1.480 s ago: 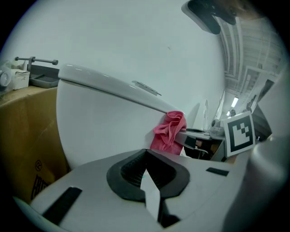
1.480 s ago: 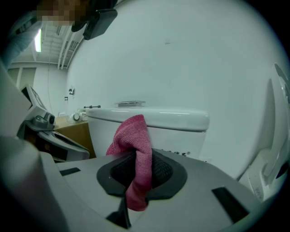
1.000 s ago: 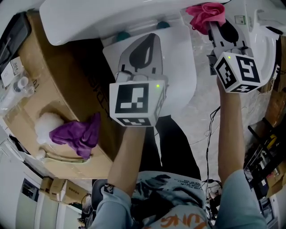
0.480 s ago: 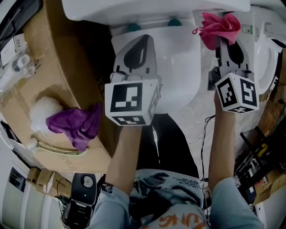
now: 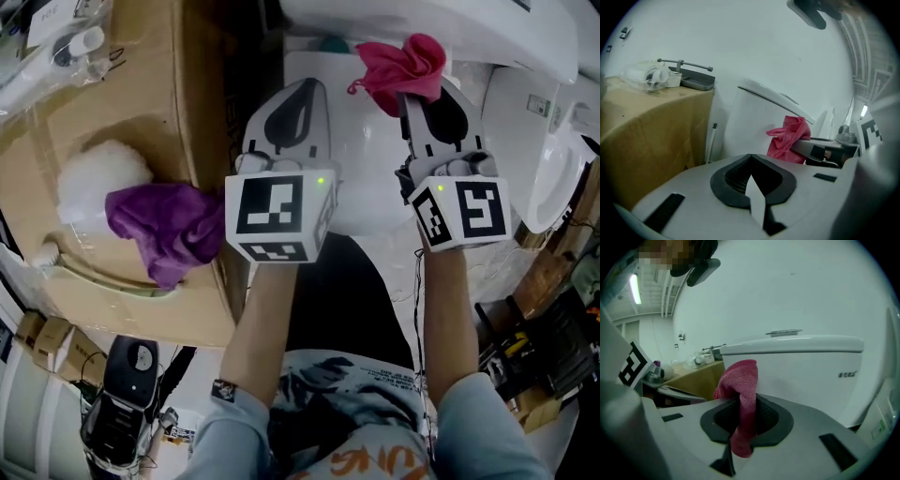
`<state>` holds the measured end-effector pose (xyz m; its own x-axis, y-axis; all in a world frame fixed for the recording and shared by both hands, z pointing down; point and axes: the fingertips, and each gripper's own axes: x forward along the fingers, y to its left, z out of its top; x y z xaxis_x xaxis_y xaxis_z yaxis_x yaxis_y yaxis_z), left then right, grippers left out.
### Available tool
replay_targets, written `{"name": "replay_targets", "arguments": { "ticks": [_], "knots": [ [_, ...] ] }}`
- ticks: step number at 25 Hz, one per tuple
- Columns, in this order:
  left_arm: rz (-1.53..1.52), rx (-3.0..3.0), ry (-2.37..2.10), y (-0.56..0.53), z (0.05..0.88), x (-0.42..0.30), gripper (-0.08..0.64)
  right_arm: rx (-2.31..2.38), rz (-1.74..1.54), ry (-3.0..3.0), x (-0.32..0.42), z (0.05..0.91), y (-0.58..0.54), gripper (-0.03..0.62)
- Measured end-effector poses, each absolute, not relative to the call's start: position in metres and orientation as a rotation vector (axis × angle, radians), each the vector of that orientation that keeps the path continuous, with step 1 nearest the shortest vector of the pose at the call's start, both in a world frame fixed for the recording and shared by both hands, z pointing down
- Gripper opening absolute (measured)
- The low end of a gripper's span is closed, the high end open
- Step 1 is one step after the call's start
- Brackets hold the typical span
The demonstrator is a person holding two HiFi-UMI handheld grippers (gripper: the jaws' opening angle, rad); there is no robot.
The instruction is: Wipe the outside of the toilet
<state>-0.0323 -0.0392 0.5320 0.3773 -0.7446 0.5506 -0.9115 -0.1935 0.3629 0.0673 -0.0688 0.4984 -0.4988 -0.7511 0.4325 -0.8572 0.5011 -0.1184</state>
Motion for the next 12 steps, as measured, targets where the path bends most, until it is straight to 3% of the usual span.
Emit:
{"name": "replay_targets", "arguments": {
  "ticks": [6, 12],
  "knots": [
    [0.313, 1.939, -1.463, -0.036, 0.538, -0.059, 0.025, 1.029, 0.37, -2.546, -0.026, 0.51, -0.068, 0.067],
    [0.304, 1.902, -1.484, -0.042, 0.548, -0.072, 0.025, 0.947, 0.311, -2.547, -0.062, 0.53, -0.087, 0.067]
  ]
}}
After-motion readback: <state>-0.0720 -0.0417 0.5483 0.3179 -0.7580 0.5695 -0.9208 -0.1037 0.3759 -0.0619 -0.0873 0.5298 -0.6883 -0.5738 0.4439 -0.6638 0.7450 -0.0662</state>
